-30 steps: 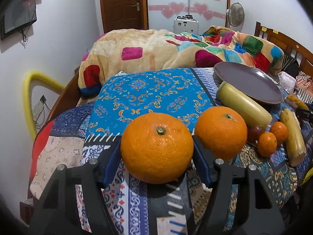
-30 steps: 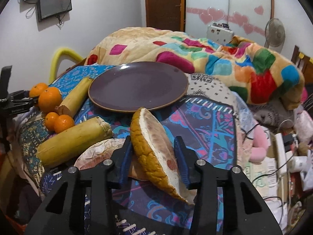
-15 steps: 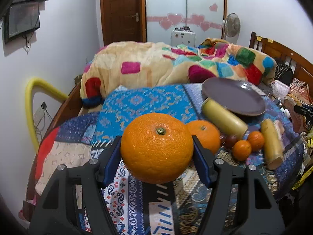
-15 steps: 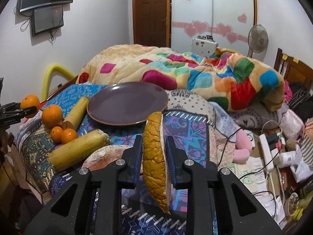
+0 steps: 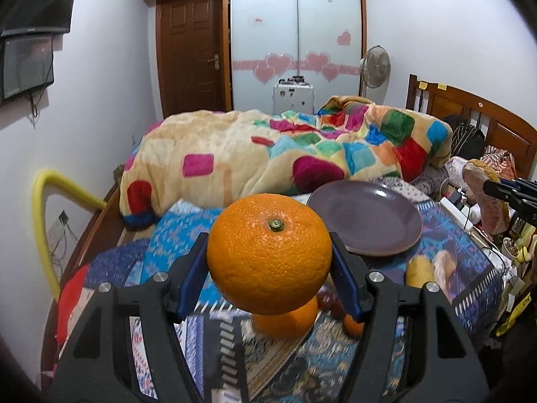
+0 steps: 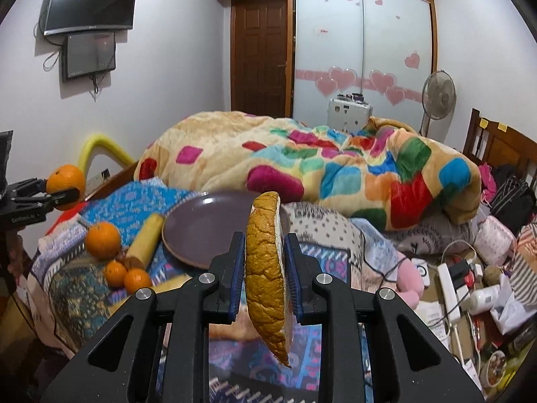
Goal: Organize fruits
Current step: 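Set the pomelo wedge on the brown plate with right tool while left places orange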
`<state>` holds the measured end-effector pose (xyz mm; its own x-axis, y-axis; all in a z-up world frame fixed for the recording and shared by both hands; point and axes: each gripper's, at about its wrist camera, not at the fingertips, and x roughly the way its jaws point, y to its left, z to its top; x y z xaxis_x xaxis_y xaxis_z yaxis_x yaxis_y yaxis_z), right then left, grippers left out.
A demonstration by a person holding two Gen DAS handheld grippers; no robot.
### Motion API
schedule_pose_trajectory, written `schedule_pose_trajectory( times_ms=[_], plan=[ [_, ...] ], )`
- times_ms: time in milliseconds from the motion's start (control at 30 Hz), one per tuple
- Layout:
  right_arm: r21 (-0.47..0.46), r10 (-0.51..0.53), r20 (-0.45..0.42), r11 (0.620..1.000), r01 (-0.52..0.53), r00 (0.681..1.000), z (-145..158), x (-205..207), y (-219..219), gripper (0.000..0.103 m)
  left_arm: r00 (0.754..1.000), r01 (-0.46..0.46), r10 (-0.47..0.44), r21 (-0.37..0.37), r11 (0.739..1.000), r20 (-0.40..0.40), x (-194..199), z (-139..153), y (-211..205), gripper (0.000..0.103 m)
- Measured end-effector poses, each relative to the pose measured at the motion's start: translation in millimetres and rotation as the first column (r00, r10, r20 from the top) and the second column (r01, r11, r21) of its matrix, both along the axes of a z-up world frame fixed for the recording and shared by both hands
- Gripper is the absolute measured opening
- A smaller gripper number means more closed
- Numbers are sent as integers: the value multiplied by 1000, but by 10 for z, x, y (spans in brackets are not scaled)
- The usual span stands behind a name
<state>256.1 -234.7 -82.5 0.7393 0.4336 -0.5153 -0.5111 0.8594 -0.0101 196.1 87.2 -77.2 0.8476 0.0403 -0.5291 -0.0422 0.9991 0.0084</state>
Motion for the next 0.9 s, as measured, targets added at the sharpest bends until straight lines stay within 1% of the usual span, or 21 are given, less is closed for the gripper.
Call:
schedule_pose_trajectory(
  times_ms=[100, 400, 600, 700, 900],
  plan=[
    [1, 2, 17, 1000, -2, 1000, 43, 34, 42, 21, 1000, 13, -13, -7, 1000, 10, 122, 56, -60, 67],
    [1, -5, 67, 1000, 5, 998, 172, 250, 172, 21, 999, 37, -37, 13, 999, 9, 544, 130, -276, 67],
    [-8, -9, 88, 1000, 9, 996, 211, 387, 261, 21, 998, 55, -55, 54, 997, 4, 791, 176, -432, 67],
    [1, -10, 84, 1000, 10, 996, 210, 477, 293, 21, 997, 71, -70, 53, 996, -8, 939, 179, -493, 67],
    [-37, 7, 55, 999, -5, 998, 74, 694, 454, 21, 995, 87, -85, 38, 995, -49, 1187, 103, -589, 67]
  ],
)
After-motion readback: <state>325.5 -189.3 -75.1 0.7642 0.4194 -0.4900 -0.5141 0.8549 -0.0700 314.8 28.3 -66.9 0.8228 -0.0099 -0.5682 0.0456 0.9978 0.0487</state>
